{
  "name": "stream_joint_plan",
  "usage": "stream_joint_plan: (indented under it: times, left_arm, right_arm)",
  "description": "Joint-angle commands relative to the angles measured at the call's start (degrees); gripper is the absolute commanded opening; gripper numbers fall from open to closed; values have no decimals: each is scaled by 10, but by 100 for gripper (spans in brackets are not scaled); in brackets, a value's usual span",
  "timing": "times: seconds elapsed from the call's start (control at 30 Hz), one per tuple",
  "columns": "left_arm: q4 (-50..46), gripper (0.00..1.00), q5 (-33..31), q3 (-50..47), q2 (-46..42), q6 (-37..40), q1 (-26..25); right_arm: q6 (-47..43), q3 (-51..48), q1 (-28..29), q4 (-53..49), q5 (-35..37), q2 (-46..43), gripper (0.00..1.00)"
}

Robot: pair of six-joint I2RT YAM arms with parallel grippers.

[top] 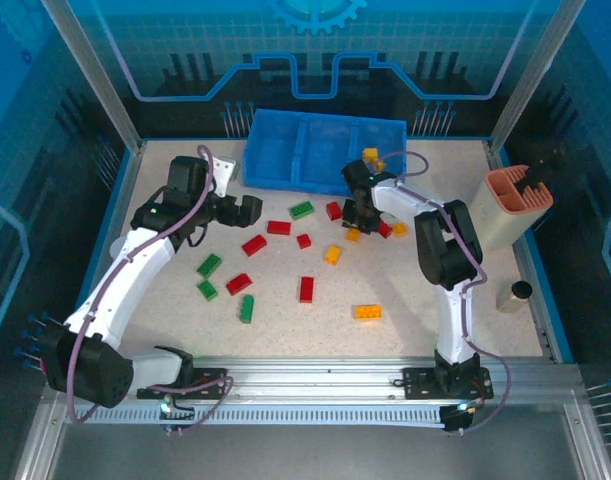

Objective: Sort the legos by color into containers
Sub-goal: Pick up the lego from the center of the table, then place the lego in the container.

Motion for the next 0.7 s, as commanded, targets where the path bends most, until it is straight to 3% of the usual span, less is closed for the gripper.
stream_joint_plan:
  times: [0.0,0.07,0.23,0.33,0.67]
  left_arm:
    - [-9,99,-2,-4,-17,9,5]
    - [-9,99,-2,-4,-17,9,5]
    - [-12,100,-7,-3,-20,10,5]
    - [-10,99,-8,-4,-22,11,5]
    - [-12,99,-13,2,-12,11,5]
  right_arm:
    - [-167,8,5,-39,96,-87,22]
    - [-221,21,-5,-33,126,-108,23]
    - [-306,65,-37,22,125,-96,23]
    - [-326,113,-60,50,104,-57,23]
    - [-370,315,-97,73,144,112,24]
